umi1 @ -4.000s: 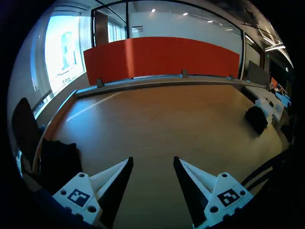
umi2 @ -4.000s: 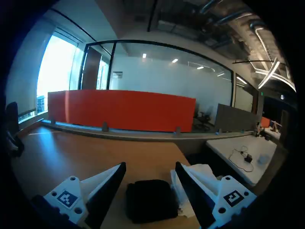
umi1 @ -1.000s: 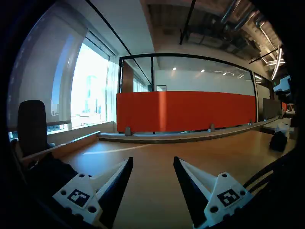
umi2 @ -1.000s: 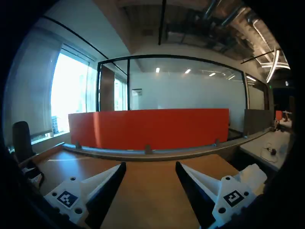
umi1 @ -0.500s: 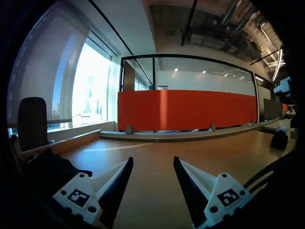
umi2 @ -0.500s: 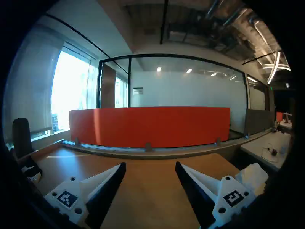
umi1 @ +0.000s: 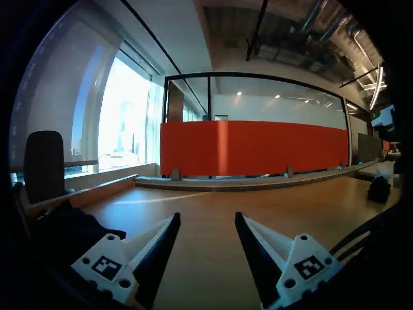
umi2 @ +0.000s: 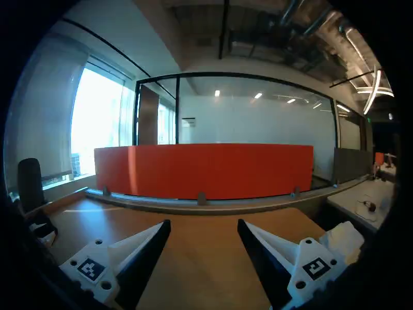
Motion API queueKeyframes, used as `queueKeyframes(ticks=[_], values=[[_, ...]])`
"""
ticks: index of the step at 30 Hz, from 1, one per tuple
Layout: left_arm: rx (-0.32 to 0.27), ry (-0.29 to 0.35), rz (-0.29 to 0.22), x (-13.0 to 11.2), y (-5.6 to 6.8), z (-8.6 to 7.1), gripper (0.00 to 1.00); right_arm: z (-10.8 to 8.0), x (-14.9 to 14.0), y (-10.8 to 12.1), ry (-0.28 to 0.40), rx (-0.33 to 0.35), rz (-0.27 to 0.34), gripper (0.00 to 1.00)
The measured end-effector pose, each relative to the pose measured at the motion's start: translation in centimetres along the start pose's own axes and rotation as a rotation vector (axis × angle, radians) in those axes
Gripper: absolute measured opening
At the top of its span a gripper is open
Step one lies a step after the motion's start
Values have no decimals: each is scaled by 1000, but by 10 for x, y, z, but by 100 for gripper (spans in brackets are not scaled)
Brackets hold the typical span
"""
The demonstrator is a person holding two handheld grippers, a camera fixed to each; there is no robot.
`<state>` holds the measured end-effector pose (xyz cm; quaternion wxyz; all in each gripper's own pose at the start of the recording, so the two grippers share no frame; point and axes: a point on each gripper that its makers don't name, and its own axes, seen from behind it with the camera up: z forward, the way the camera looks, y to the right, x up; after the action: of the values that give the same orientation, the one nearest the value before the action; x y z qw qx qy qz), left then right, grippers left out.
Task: Fold towel
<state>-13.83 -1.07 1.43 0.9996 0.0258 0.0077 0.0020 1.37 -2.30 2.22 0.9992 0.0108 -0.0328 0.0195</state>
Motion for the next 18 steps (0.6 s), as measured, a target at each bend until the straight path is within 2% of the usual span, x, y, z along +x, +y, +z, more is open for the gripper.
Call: queueKeyframes(ticks=[8,10,12,18], values=[[-8,-1,0,-1,2,2,78,-1,-2,3,1,-1,5,100],[-8,-1,0,-1,2,1,81,-1,-2,5,3,-6,7,100],[-8,-1,0,-2,2,1,100,-1,-2,8,7,-11,10,100],[-8,-2,1,-2,2,1,100,-1,0,21,26,-27,30,100]])
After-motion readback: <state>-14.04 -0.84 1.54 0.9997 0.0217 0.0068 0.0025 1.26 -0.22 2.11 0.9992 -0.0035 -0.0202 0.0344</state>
